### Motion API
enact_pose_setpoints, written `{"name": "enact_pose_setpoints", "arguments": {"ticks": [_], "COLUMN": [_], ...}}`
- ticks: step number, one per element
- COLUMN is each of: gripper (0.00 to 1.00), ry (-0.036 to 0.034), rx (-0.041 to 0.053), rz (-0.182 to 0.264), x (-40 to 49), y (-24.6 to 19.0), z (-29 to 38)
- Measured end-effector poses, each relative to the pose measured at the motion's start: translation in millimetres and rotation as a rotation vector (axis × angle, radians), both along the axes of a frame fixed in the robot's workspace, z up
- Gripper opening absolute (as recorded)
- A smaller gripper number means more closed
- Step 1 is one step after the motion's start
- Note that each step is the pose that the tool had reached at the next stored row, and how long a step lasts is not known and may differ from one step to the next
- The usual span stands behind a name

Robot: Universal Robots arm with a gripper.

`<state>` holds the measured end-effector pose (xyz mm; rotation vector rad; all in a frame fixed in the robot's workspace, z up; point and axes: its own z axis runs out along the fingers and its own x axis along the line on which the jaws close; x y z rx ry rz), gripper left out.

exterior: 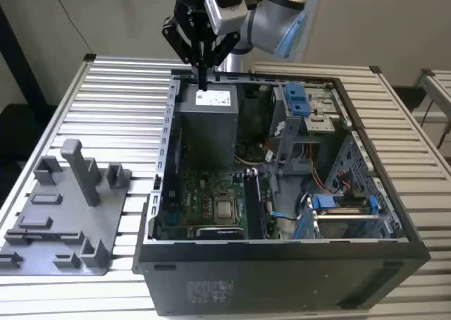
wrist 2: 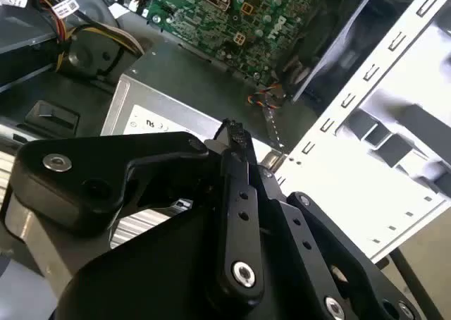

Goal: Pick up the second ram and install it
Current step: 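Reach for the second ram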

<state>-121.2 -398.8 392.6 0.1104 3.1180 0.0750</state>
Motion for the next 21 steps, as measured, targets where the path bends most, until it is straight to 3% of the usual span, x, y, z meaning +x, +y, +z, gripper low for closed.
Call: {"name": "enact_pose_setpoints", "arguments": {"ticks": [12, 21], "gripper": [0.11, 0.11], "ry": [0.0, 0.0002], "rx": [-0.0001, 0.0], "rz": [0.0, 0.0], "x": [-0.7, -14.3], "y": [0.0, 0.0], "z": [0.0, -0.5]}}
